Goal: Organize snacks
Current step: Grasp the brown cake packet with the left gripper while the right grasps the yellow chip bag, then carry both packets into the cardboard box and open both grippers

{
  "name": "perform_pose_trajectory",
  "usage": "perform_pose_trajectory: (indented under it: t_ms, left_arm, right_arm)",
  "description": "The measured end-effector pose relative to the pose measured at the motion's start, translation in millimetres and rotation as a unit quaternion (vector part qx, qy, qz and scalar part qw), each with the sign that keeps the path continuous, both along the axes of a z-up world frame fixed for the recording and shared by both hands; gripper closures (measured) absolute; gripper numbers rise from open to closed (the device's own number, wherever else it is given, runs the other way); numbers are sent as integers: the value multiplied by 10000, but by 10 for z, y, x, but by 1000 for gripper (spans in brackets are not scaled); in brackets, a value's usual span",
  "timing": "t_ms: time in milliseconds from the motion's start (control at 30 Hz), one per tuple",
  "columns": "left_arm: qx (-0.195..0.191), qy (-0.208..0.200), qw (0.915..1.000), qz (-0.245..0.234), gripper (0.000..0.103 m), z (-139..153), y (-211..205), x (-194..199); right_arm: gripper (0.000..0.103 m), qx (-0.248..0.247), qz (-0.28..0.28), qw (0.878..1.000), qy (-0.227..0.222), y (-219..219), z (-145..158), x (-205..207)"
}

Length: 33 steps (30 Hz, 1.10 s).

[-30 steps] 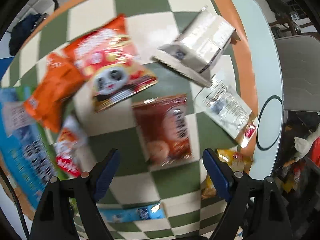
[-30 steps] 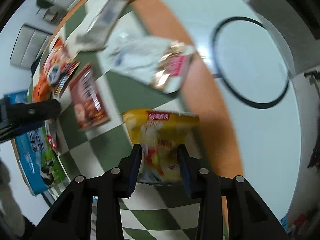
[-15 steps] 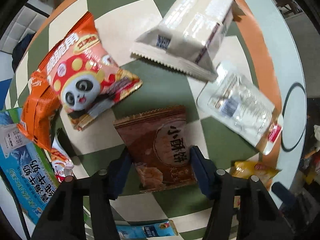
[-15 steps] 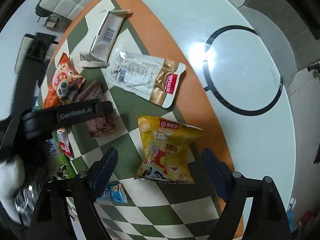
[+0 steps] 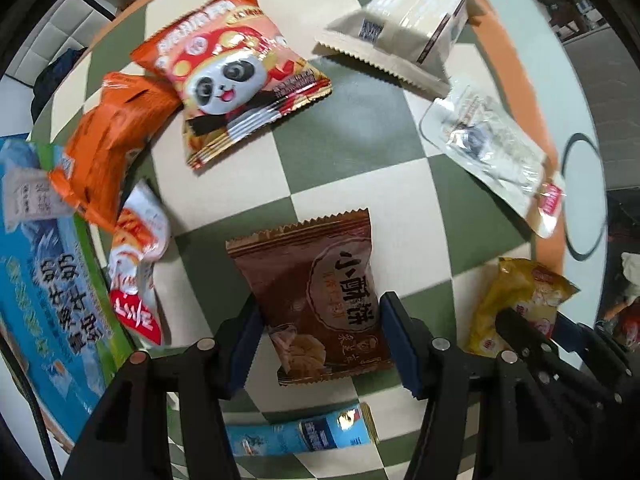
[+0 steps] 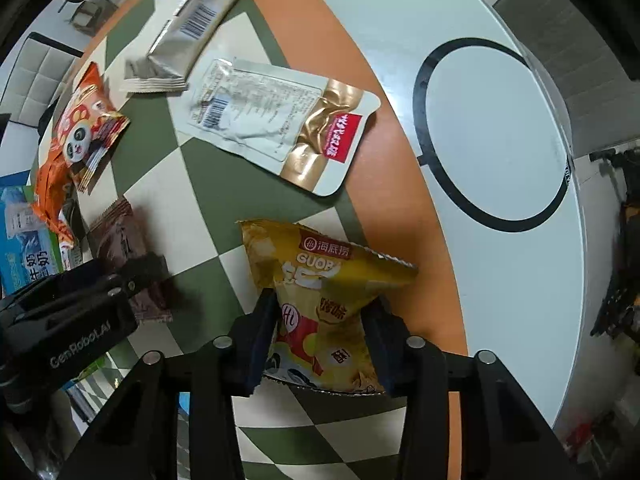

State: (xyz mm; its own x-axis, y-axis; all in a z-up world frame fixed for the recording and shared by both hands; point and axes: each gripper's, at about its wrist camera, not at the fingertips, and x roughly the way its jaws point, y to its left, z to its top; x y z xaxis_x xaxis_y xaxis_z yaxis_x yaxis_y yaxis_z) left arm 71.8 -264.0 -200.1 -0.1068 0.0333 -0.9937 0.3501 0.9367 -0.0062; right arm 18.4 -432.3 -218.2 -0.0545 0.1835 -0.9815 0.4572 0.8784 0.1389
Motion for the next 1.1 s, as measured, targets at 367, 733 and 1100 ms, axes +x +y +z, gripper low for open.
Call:
perform_pose_trajectory:
  t_ms: [367,733,1100]
  left_arm:
    - [-753,-584,9953,167,47,1098,589,-258]
    - [-688,-1220,9875,725,47,1874,1929,265]
    - [66,-1219,9851,1211,47,1580,3441,689]
  right_arm:
    - [61,287,67,9972,-688,362,732,-117]
    - [61,874,829,9781,-1699,1493,1757,315]
    - [61,906,1660,9680,-1651,3082,1639,1005]
